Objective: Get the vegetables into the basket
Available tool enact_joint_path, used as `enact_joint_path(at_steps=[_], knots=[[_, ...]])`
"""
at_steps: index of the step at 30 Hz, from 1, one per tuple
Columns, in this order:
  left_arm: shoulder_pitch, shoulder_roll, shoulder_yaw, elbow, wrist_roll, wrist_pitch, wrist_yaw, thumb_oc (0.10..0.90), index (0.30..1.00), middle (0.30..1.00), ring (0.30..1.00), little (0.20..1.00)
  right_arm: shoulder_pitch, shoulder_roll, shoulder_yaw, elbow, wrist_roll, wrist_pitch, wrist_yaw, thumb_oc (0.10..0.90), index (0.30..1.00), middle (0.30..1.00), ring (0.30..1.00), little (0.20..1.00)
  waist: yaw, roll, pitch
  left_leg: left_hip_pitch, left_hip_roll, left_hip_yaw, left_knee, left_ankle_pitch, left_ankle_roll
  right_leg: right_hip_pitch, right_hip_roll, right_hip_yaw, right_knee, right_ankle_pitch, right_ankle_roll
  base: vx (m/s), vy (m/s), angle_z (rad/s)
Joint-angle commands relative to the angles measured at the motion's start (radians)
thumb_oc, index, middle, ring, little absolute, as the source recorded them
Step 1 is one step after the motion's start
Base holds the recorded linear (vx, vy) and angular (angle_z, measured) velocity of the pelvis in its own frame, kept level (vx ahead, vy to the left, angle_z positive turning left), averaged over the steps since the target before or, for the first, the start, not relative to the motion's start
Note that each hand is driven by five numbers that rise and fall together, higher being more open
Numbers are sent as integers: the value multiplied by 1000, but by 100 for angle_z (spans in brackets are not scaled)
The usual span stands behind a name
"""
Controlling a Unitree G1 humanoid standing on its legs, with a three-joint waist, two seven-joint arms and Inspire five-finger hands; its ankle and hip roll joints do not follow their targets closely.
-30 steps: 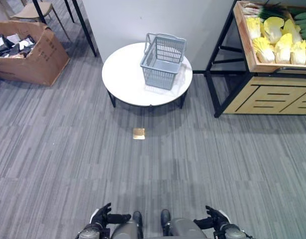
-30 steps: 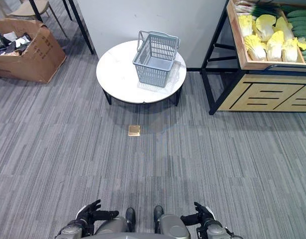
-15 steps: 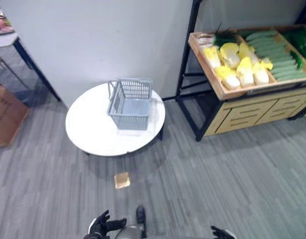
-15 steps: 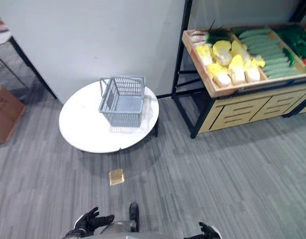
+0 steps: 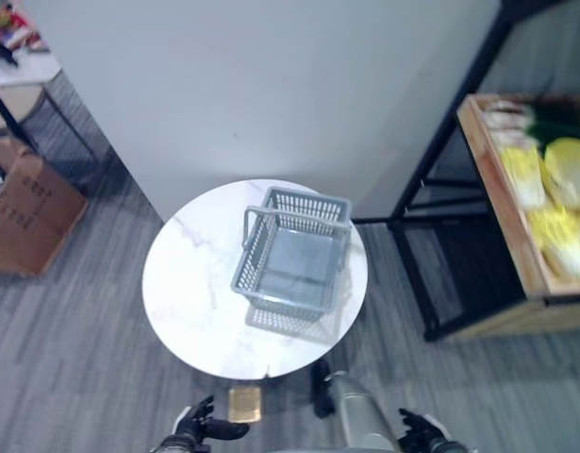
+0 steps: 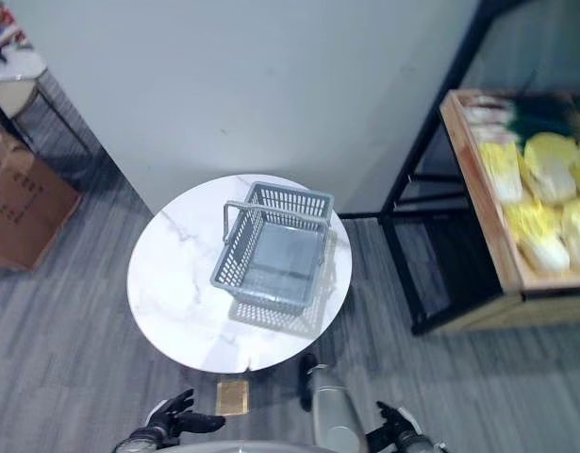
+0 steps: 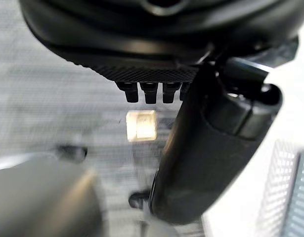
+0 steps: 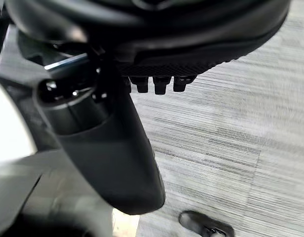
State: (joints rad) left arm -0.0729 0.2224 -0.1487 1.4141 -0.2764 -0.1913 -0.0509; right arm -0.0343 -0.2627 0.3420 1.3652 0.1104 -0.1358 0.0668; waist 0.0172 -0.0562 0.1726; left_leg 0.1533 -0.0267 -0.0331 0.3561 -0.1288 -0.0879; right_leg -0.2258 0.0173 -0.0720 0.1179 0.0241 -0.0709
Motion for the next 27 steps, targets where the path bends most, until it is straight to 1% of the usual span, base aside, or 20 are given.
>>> enact_joint_path(at_steps=[1,2,3,4,5,6,7,8,9,10,11,12,13,14,16,17,19,22,23,27], knots=[[46,-31,-42,-46,-2,-25,-2,900,1000,1000,1000,1000,-24,-46,-27,-88,39,-54,-13,900,1000,1000,1000,1000,-45,21,-14,-144,-82,20,-205,36,80,68,-49,11,-22,57,143,92,-55,-18],[45,-32,-45,-45,-1,-25,0,900,1000,1000,1000,1000,-26,-48,-27,-89,40,-54,-14,900,1000,1000,1000,1000,-47,23,-12,-160,-81,23,-178,38,74,67,-48,13,-23,54,138,39,-49,-13],[38,-32,-49,-47,1,-25,4,900,1000,1000,1000,1000,-27,-51,-26,-89,42,-56,-18,900,1000,1000,1000,1000,-51,23,-5,-190,-77,35,-127,49,60,72,-52,13,-27,51,131,1,-50,-7],[30,-30,-53,-56,-12,-28,5,900,1000,1000,1000,1000,-29,-55,-25,-87,42,-56,-23,900,1000,1000,1000,1000,-52,19,9,-240,-70,43,-15,82,25,82,-52,12,-31,46,118,-7,-43,-5],[30,-30,-53,-56,-13,-28,5,900,1000,1000,1000,1000,-29,-55,-25,-87,42,-56,-23,900,1000,1000,1000,1000,-52,20,9,-242,-69,43,-13,81,24,81,-52,11,-31,46,117,5,-36,-6],[28,-30,-51,-60,-21,-30,7,900,1000,1000,1000,1000,-28,-56,-21,-82,40,-57,-24,900,1000,1000,1000,1000,-48,19,14,-255,-68,36,25,92,15,92,-48,11,-35,41,111,32,-25,-14],[21,-30,-57,-66,-27,-34,9,900,1000,1000,1000,1000,-27,-61,-19,-80,41,-59,-31,900,1000,1000,1000,1000,-49,13,25,-298,-39,54,58,122,8,107,-57,9,-39,33,107,33,-25,-14],[21,-30,-57,-66,-27,-34,9,900,1000,1000,1000,1000,-27,-61,-19,-80,41,-59,-31,900,1000,1000,1000,1000,-49,14,25,-298,-38,53,62,120,8,108,-56,9,-38,32,107,35,0,-7],[22,-30,-64,-71,-28,-35,8,900,1000,1000,1000,1000,-25,-62,-21,-81,45,-61,-34,900,1000,1000,1000,1000,-55,7,29,-308,7,94,41,115,16,114,-70,5,-38,28,110,27,47,24],[21,-29,-74,-75,-19,-35,9,900,1000,1000,1000,1000,-24,-64,-25,-81,50,-59,-39,900,1000,1000,1000,1000,-57,0,31,-312,57,135,-9,102,27,118,-85,2,-36,23,115,66,112,32],[20,-26,-88,-69,-3,-35,15,900,1000,1000,1000,1000,-25,-63,-26,-81,56,-59,-40,900,1000,1000,1000,1000,-52,0,28,-304,96,136,-98,98,27,118,-93,5,-35,14,125,53,100,36],[20,-26,-88,-69,-3,-35,15,900,1000,1000,1000,1000,-25,-63,-26,-81,56,-59,-40,900,1000,1000,1000,1000,-52,0,30,-301,96,137,-100,99,27,120,-94,6,-35,13,125,107,168,10],[23,-24,-90,-60,3,-34,23,900,1000,1000,1000,1000,-28,-68,-27,-84,53,-59,-41,900,1000,1000,1000,1000,-46,17,21,-285,118,84,-206,136,14,115,-85,21,-28,2,135,112,223,-14],[23,-22,-84,-45,4,-32,27,900,1000,1000,1000,1000,-30,-66,-29,-81,48,-60,-42,900,1000,1000,1000,1000,-42,28,15,-271,104,29,-237,132,12,106,-87,44,-19,-1,142,133,298,-54],[21,-19,-88,-35,21,-30,32,900,1000,1000,1000,1000,-21,-60,-46,-83,49,-61,-44,900,1000,1000,1000,1000,-62,40,6,-237,104,73,-308,145,17,99,-100,55,-23,18,157,47,287,-87],[20,-18,-91,-37,26,-33,33,900,1000,1000,1000,1000,-23,-54,-47,-74,35,-55,-48,900,1000,1000,1000,1000,-66,42,-4,-211,87,85,-363,150,25,90,-110,73,-42,42,172,-5,294,-69],[12,-16,-100,-41,31,-37,36,900,1000,1000,1000,1000,-25,-44,-46,-60,30,-51,-48,900,1000,1000,1000,1000,-68,45,-12,-189,74,115,-422,164,29,82,-128,84,-74,70,188,-24,249,-37],[3,-15,-107,-46,28,-40,39,900,1000,1000,1000,1000,-31,-32,-43,-48,24,-43,-48,900,1000,1000,1000,1000,-65,41,-19,-175,63,128,-442,161,37,83,-148,88,-107,89,203,-21,150,-45],[0,-15,-110,-47,31,-40,41,900,1000,1000,1000,1000,-32,-25,-40,-42,20,-40,-48,900,1000,1000,1000,1000,-62,36,-22,-168,55,132,-443,155,43,94,-159,90,-120,100,211,-6,130,-15],[11,-17,-106,-30,35,-35,38,900,1000,1000,1000,1000,-34,-21,-46,-43,25,-38,-47,900,1000,1000,1000,1000,-59,30,-29,-171,42,140,-443,146,48,95,-181,93,-147,128,224,-25,76,-1]])
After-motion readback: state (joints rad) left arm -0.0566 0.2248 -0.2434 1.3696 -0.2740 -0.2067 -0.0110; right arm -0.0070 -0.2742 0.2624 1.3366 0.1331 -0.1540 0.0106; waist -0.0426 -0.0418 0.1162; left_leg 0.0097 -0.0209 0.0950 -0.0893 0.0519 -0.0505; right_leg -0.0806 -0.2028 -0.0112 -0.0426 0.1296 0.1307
